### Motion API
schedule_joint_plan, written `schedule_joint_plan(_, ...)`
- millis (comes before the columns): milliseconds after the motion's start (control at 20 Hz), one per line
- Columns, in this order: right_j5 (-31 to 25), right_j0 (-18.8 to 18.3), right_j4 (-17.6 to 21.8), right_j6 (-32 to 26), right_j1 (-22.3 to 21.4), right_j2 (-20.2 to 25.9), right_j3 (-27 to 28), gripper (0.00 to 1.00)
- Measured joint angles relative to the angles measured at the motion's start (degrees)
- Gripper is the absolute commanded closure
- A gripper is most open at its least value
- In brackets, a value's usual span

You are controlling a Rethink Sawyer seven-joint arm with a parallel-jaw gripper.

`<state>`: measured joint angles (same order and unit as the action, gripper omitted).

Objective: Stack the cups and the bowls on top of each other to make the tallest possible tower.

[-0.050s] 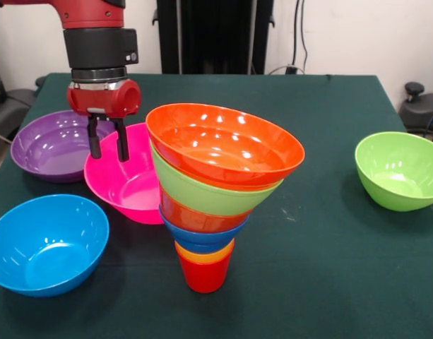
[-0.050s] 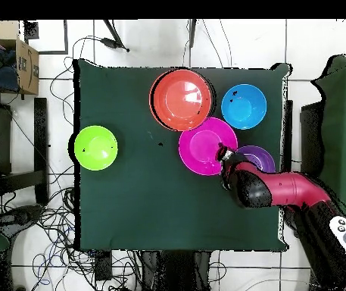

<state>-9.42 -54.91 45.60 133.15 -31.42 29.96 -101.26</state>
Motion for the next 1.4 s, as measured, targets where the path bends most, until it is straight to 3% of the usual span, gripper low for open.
schedule_joint_plan(800,0.17,-3.3,0.01,0.0,0.0,-0.54,-0.02,0.0)
schedule_joint_plan(1400,0.15,-3.35,0.02,0.0,-0.16,-0.54,-0.02,0.0)
